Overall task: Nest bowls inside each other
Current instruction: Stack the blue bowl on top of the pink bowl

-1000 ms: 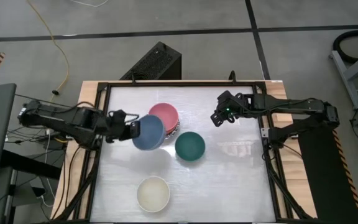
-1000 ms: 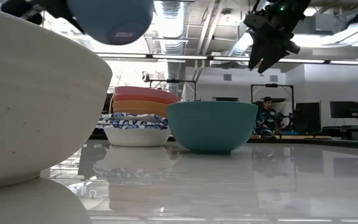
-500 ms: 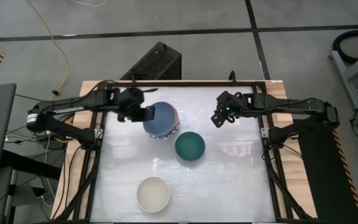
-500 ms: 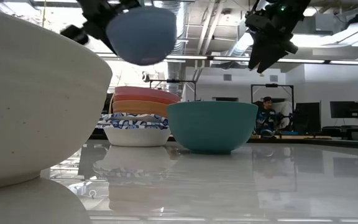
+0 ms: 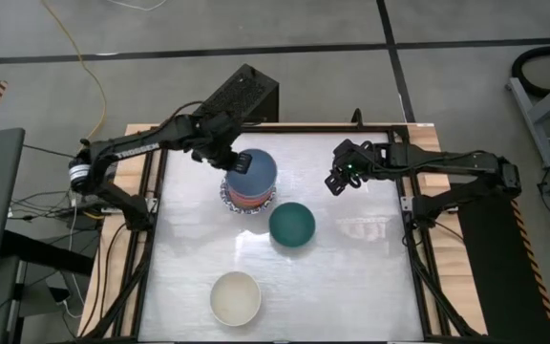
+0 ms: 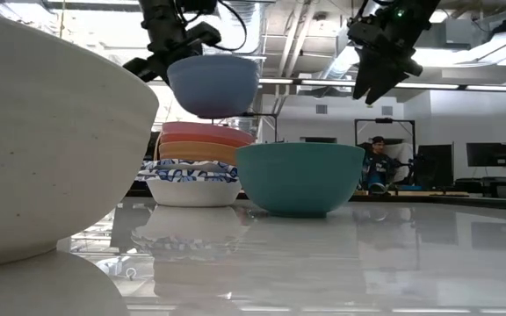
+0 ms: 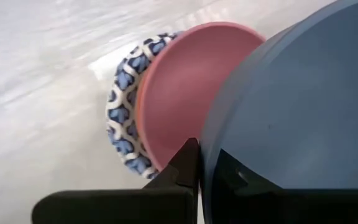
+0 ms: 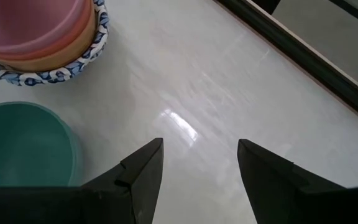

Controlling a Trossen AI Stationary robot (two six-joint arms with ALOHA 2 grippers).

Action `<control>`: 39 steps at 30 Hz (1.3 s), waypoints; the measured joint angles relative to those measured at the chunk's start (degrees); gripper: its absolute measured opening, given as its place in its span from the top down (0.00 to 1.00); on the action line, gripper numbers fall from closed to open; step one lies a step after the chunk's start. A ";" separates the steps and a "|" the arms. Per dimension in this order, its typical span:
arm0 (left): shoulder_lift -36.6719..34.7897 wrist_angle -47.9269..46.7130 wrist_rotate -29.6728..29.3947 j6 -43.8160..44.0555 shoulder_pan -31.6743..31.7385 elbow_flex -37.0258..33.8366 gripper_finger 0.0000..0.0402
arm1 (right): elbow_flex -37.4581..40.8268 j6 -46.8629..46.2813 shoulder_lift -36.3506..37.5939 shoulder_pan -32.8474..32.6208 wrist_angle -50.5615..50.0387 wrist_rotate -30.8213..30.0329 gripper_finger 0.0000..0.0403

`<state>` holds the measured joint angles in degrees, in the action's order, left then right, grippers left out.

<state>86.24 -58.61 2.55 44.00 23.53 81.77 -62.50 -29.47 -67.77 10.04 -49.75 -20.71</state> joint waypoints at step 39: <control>6.71 0.82 -4.57 -16.65 2.15 -1.68 1.00 | 0.00 -0.02 0.00 1.38 0.04 0.35 0.44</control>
<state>92.95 -57.79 -2.02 27.36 25.68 80.09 -62.50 -29.50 -67.77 11.42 -49.71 -20.36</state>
